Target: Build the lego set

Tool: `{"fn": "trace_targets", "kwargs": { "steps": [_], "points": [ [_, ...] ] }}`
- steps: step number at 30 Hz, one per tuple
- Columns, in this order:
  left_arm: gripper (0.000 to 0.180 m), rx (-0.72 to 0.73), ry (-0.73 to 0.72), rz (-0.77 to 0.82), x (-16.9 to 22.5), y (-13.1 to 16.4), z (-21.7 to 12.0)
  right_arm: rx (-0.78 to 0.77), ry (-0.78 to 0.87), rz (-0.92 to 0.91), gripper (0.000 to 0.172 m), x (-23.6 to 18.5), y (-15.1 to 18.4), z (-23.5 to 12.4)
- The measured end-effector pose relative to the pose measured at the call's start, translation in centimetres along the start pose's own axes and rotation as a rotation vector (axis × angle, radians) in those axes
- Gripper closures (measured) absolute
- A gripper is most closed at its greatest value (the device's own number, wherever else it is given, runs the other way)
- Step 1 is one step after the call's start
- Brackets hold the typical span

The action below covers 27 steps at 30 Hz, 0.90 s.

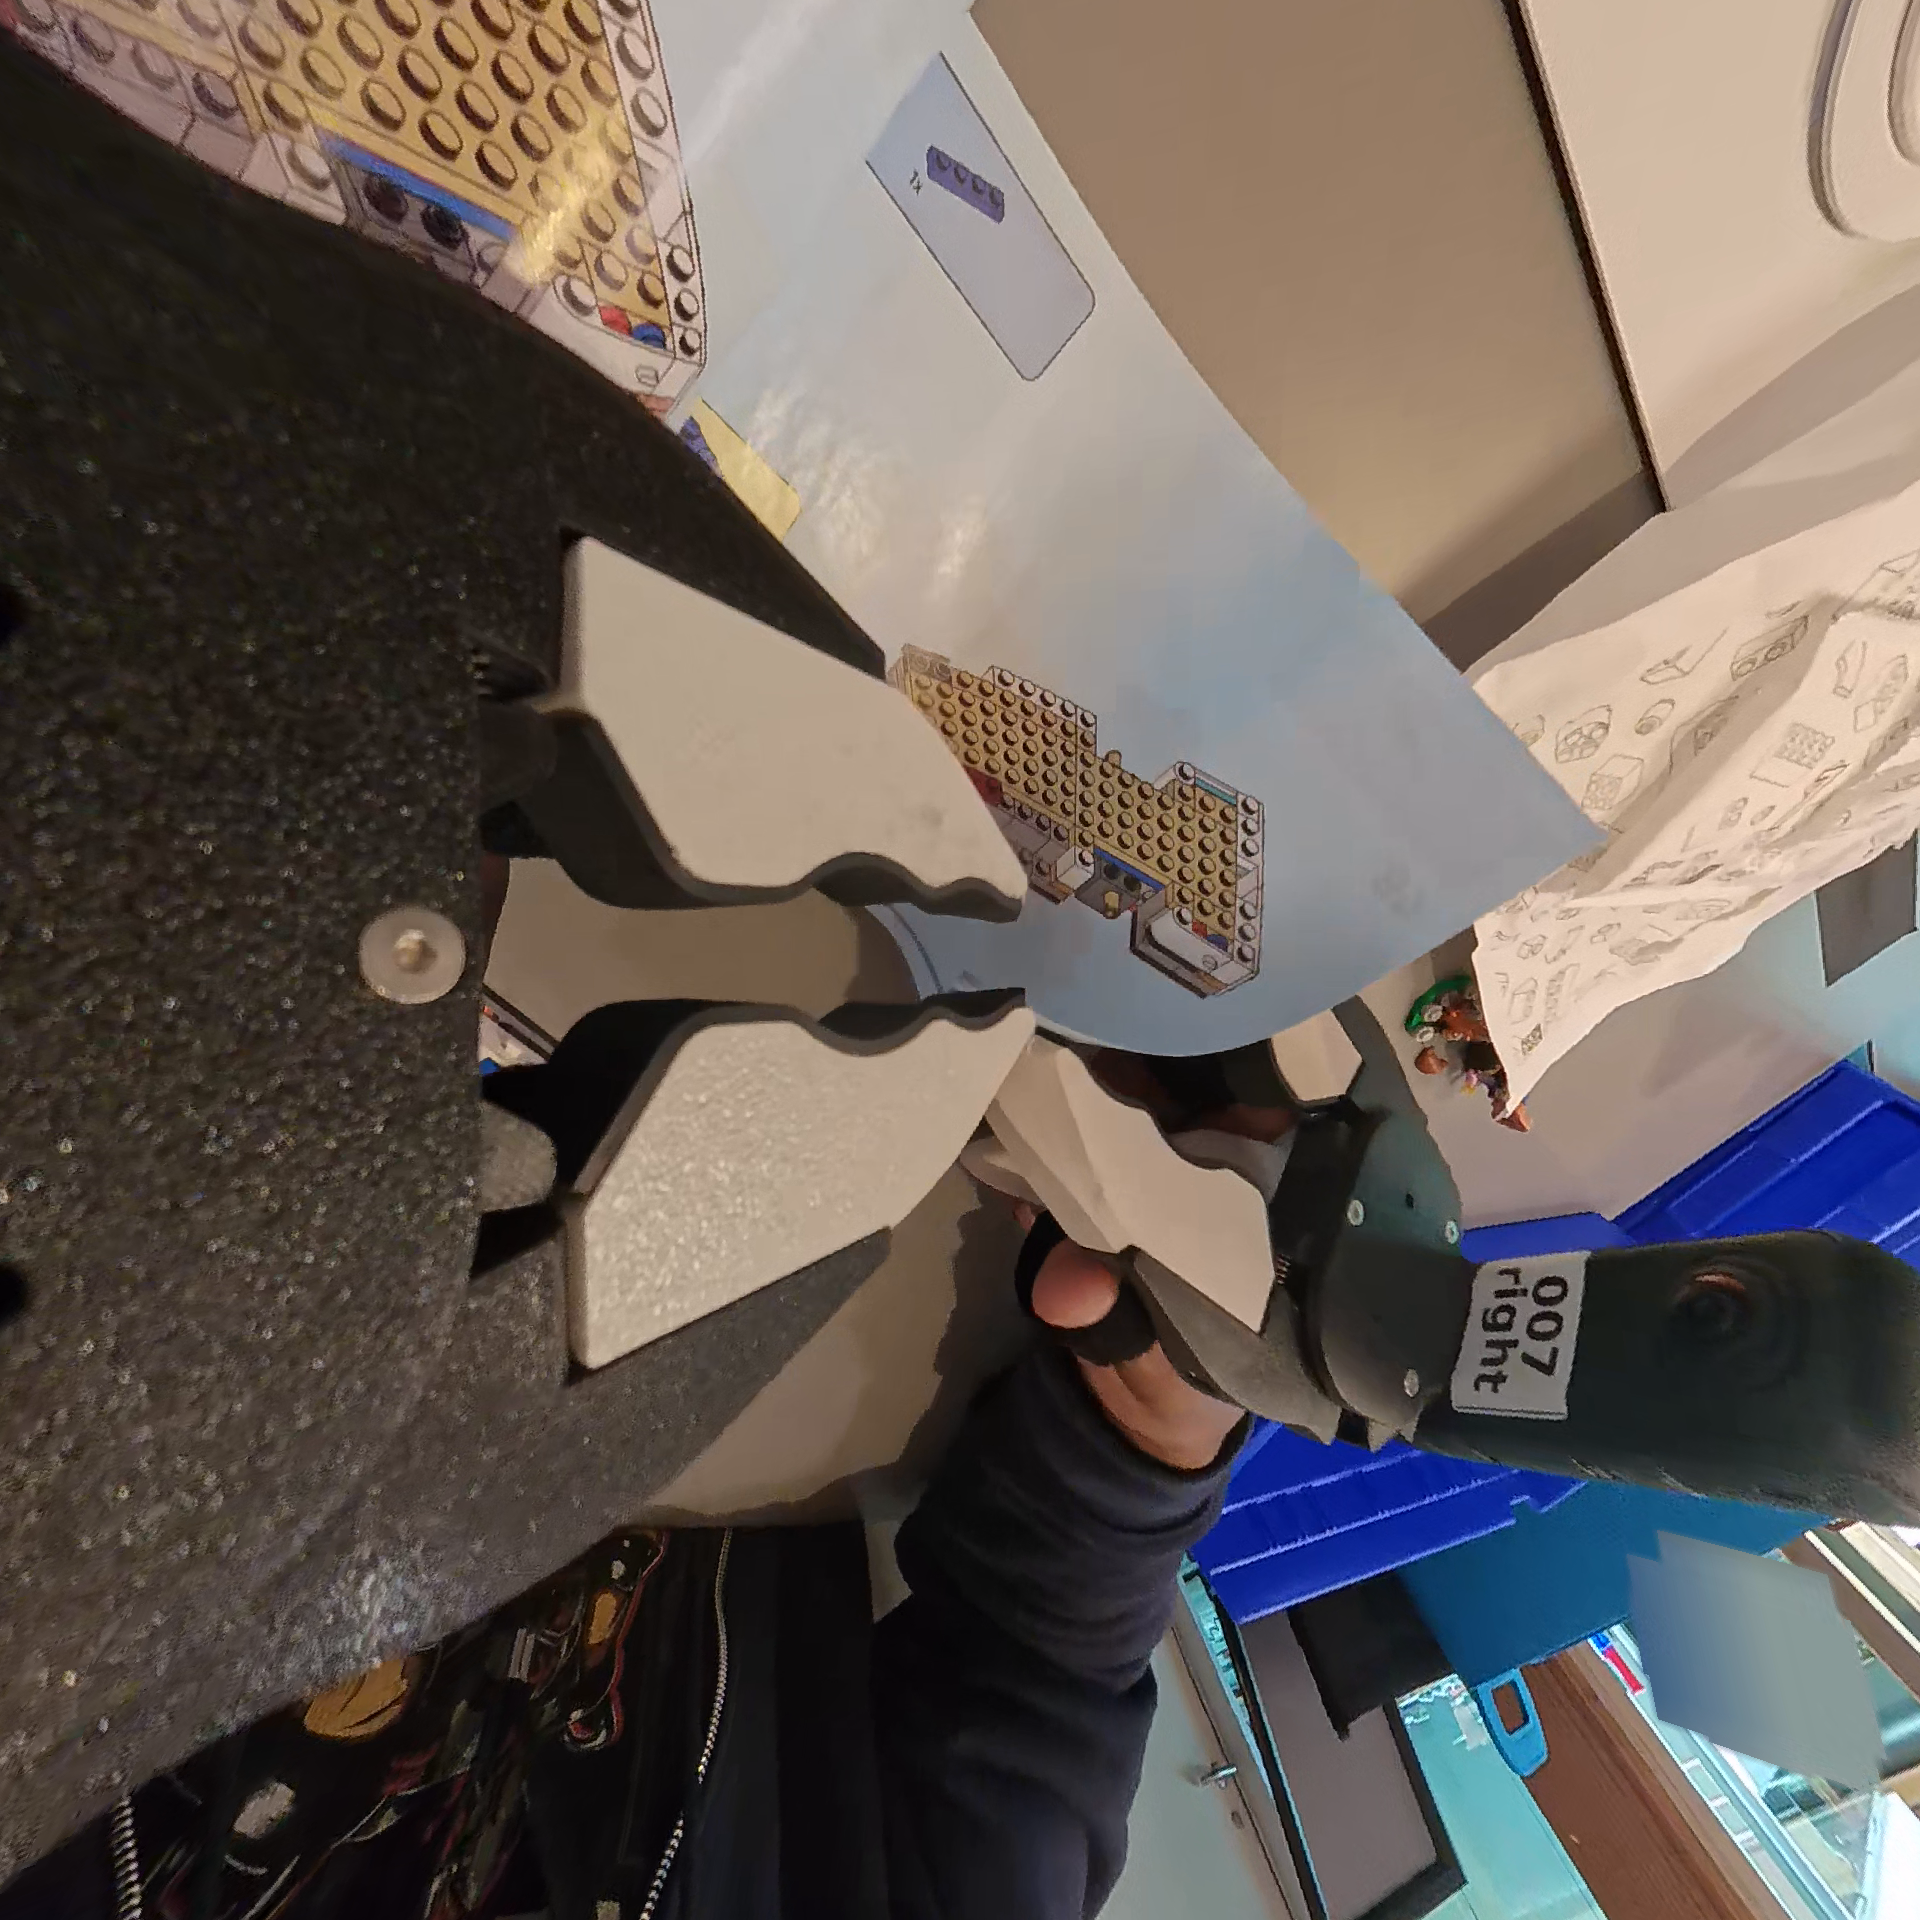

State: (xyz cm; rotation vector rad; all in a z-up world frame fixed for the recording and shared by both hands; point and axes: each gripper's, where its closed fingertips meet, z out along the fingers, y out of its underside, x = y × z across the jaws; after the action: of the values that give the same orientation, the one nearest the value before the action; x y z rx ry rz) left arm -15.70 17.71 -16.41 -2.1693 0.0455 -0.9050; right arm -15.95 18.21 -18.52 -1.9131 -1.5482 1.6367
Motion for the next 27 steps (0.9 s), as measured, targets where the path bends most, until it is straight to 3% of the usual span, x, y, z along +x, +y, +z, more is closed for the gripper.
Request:
{"fn": "trace_targets", "kwargs": {
  "steps": [4, 8, 18, 22, 27],
  "points": [
    [0.168, -0.029, 0.018, 0.03, 0.6, 0.4, 0.2, -0.026, 0.005, -0.037, 0.124, 0.0, 0.3, 0.0],
    [0.18, -0.047, 0.029, 0.049, 0.8, 0.8, 0.3, -0.057, 0.014, -0.085, 0.124, -0.2, 0.6, 0.1],
    [0.18, -0.034, 0.048, 0.055, 1.0, 0.5, -0.1, -0.117, 0.046, -0.171, 0.125, 0.0, 1.3, 0.3],
    [0.165, -0.016, 0.029, 0.08, 1.4, 0.0, 0.0, -0.155, 0.06, -0.23, 0.125, -0.3, 1.7, 0.5],
    [0.162, -0.005, 0.043, 0.094, 1.8, -0.1, 0.2, -0.183, 0.096, -0.295, 0.124, -0.4, 2.1, 0.7]
  ]
}}
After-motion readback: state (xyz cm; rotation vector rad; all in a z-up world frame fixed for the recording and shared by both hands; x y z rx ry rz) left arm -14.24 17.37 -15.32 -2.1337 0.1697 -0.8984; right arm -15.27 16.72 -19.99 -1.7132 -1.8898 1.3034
